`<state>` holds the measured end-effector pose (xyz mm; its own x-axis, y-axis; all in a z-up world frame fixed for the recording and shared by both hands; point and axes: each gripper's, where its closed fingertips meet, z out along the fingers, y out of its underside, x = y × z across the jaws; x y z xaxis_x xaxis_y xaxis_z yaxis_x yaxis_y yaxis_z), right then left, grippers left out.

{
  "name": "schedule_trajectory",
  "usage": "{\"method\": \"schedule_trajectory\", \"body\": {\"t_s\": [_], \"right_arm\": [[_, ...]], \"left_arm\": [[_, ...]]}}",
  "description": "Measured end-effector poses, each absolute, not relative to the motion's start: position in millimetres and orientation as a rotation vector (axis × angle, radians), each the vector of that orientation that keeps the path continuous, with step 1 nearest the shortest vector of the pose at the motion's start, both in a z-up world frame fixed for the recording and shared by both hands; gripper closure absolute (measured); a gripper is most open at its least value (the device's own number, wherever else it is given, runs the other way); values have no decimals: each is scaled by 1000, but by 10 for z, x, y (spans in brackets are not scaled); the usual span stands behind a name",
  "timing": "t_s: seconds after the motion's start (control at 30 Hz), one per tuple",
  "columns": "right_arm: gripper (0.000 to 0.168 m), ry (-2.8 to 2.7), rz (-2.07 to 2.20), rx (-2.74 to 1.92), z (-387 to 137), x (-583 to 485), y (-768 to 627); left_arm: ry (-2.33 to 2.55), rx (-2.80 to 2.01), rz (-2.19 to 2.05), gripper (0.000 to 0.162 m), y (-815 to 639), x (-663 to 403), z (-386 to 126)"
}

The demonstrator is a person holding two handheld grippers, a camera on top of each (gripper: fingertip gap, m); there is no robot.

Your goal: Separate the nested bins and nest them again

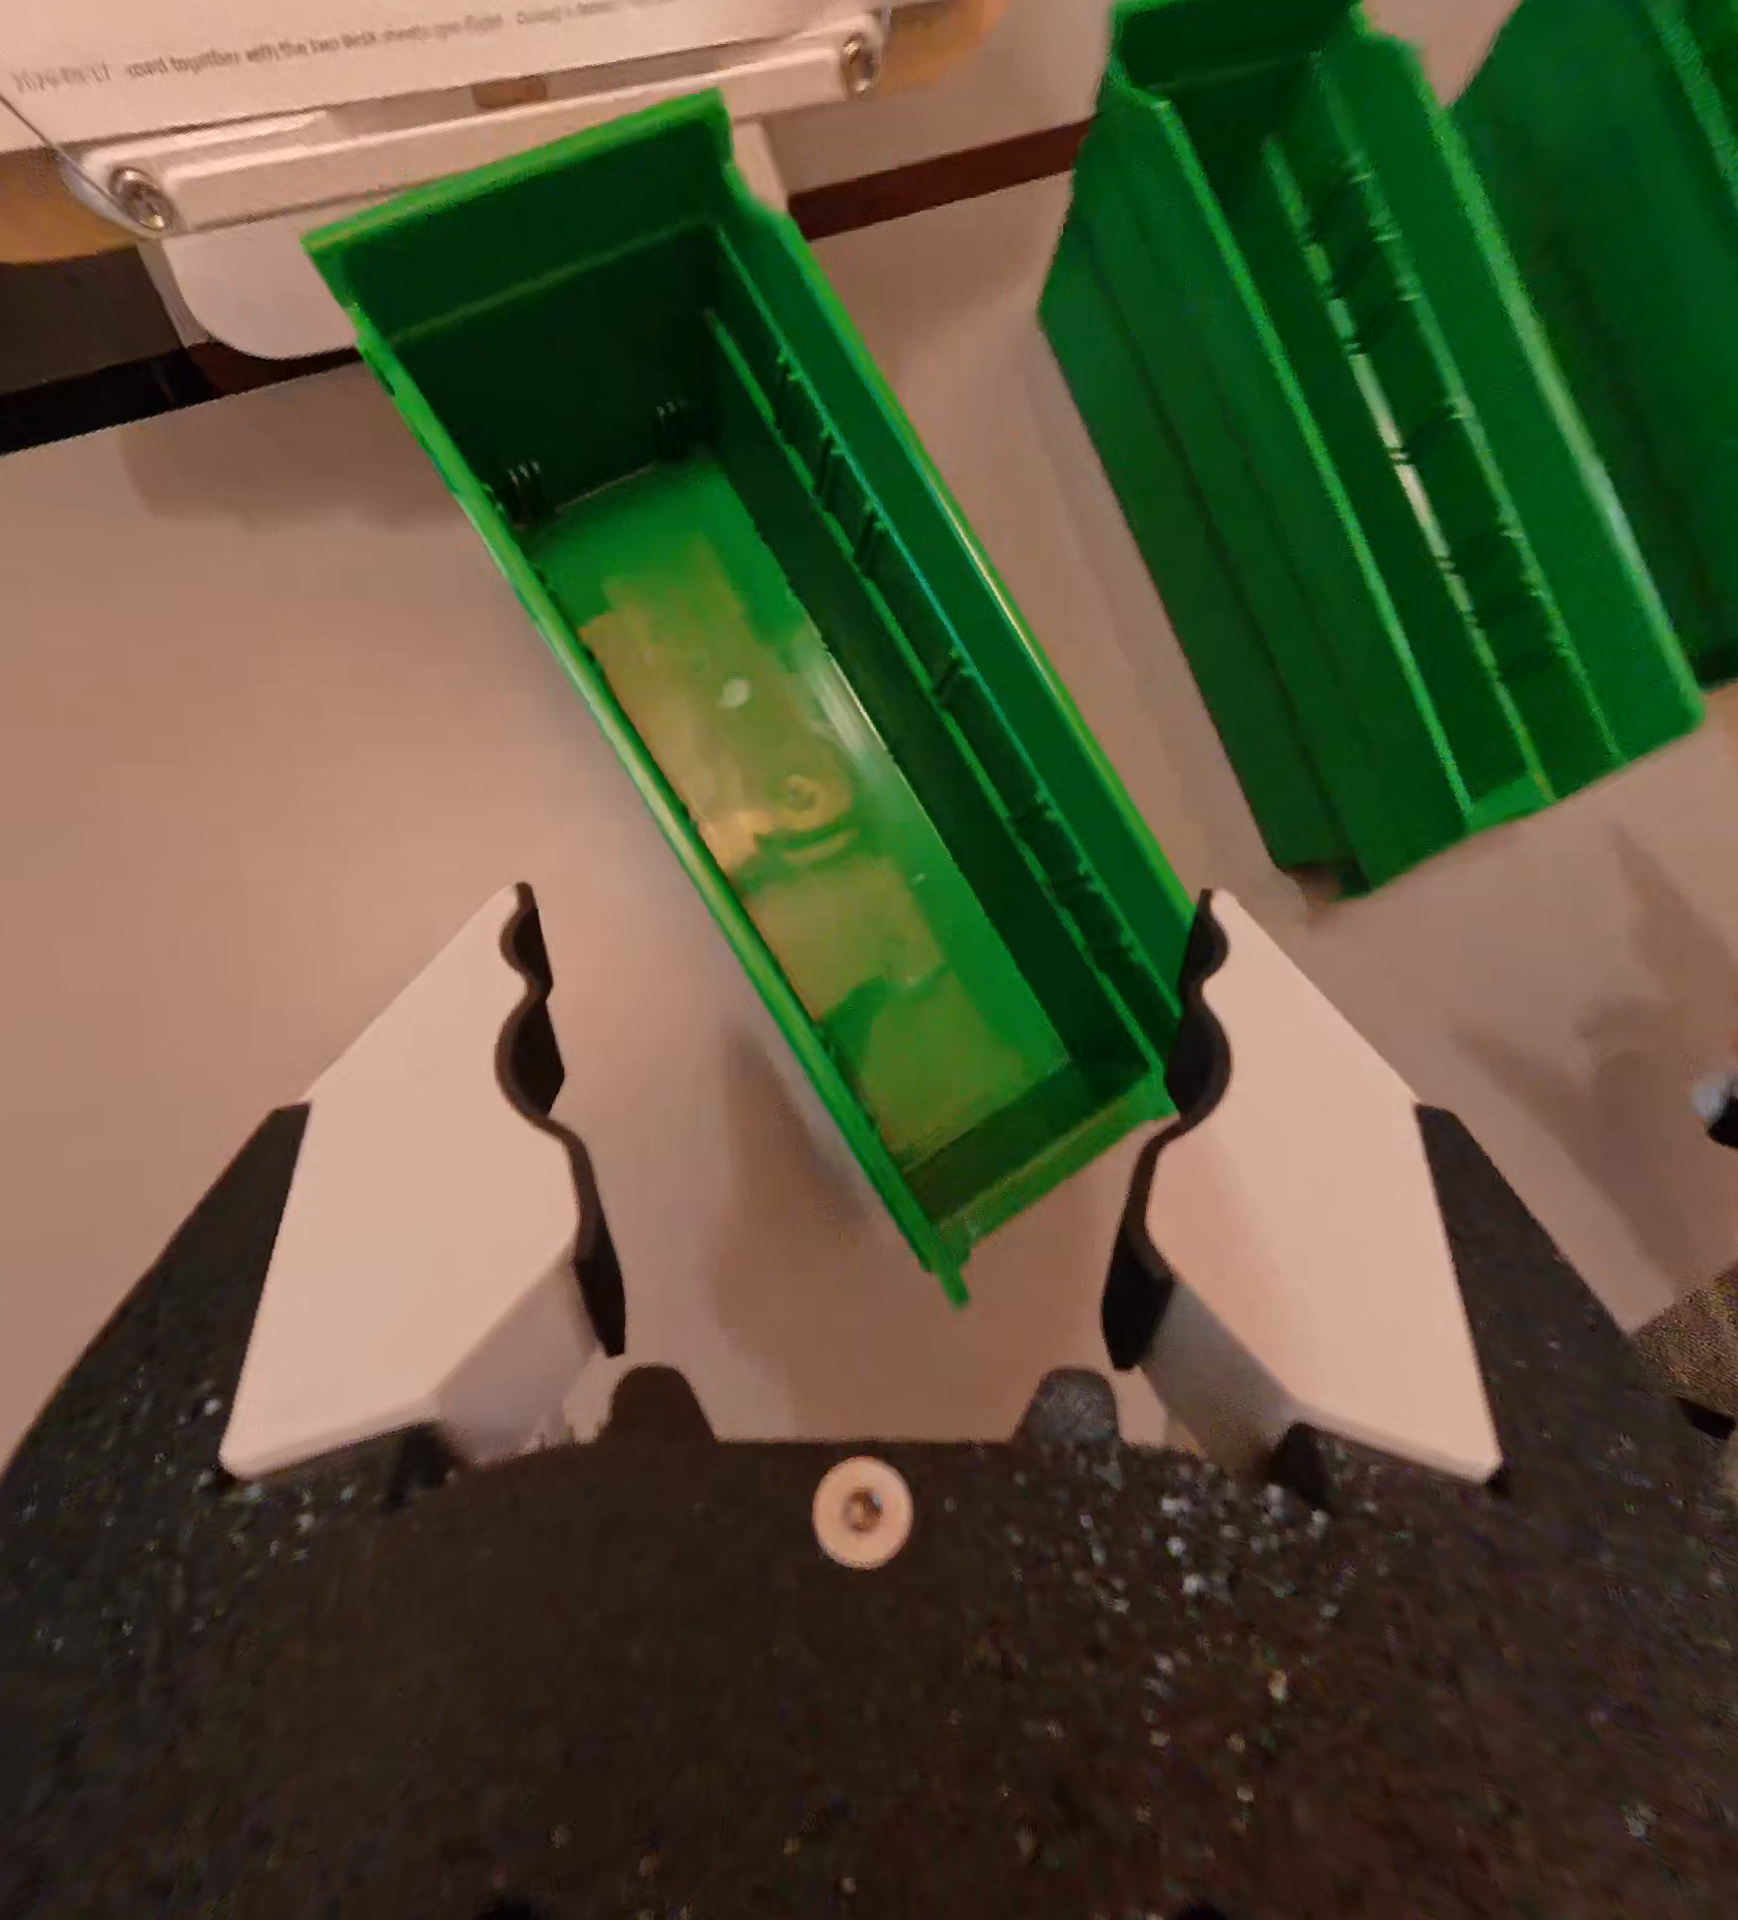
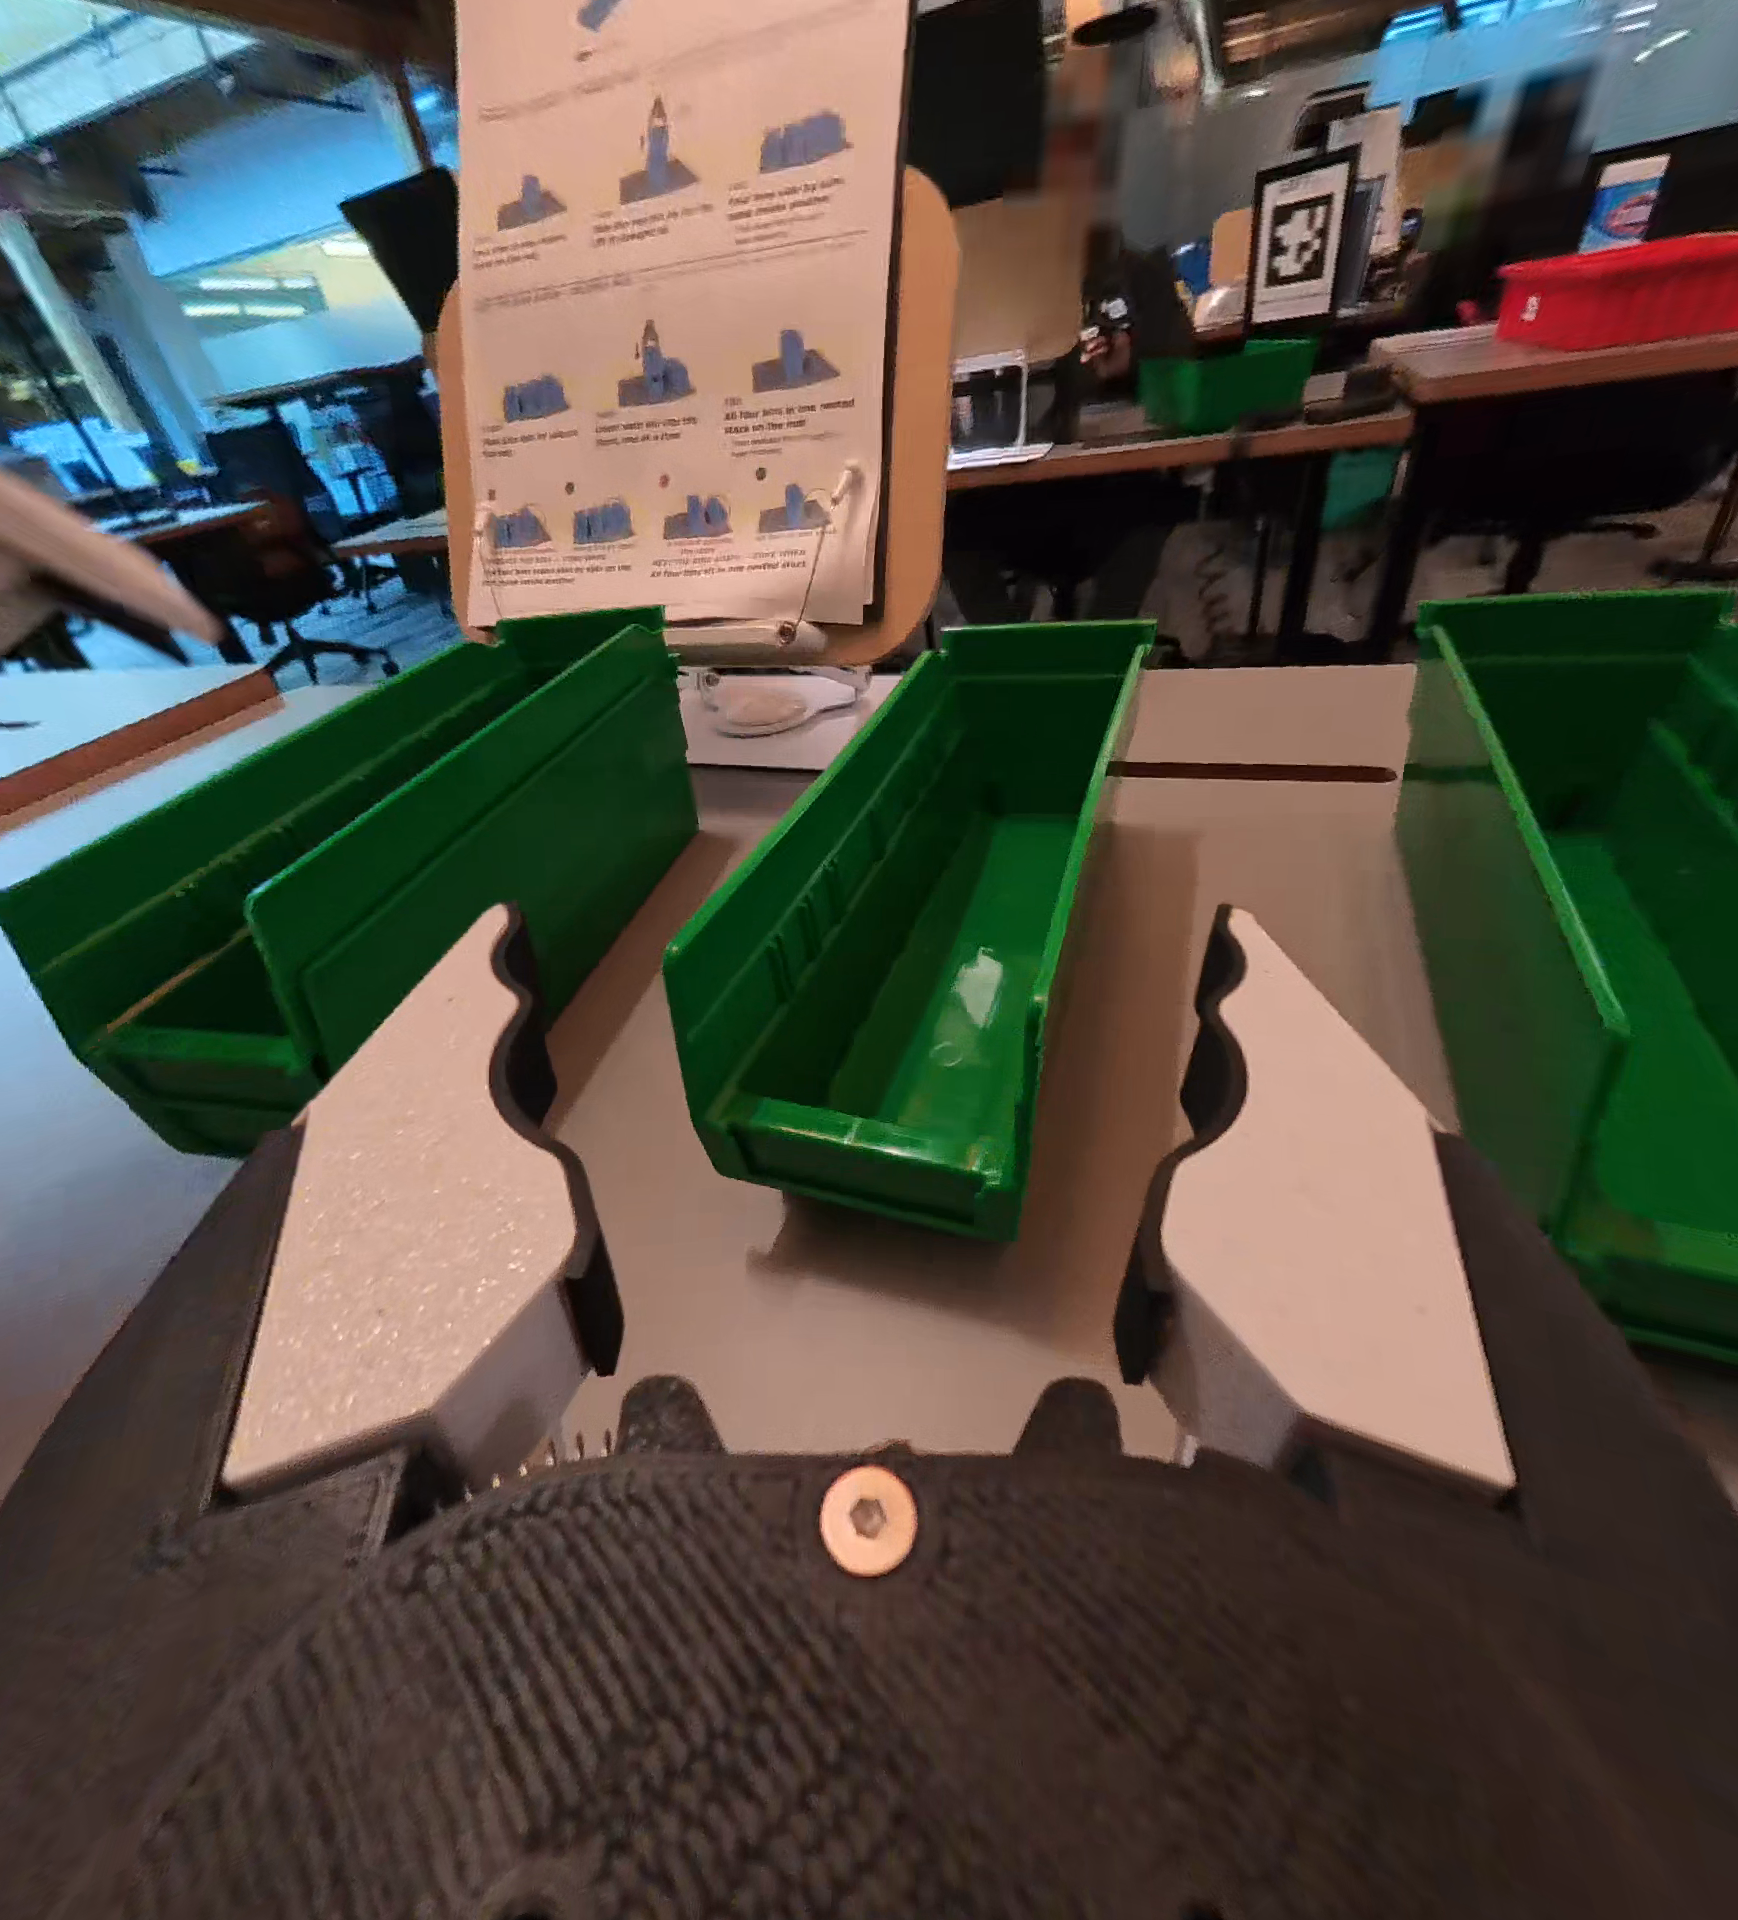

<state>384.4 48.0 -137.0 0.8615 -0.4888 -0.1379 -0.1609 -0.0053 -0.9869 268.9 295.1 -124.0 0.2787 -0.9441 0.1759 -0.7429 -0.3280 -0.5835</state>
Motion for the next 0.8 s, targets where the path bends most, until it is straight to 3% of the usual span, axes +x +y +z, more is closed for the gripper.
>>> {"method": "schedule_trajectory", "body": {"t_s": [0.4, 0.8], "right_arm": [[47, 502, -198, -1570, -1518, 3778, 600], [46, 484, -210, -1633, -1627, 3707, 717]], "left_arm": [[1538, -2549, -194, 27, 3155, 3090, -1762], [1597, -2609, 86, 41, 3093, 3105, -1847]]}}
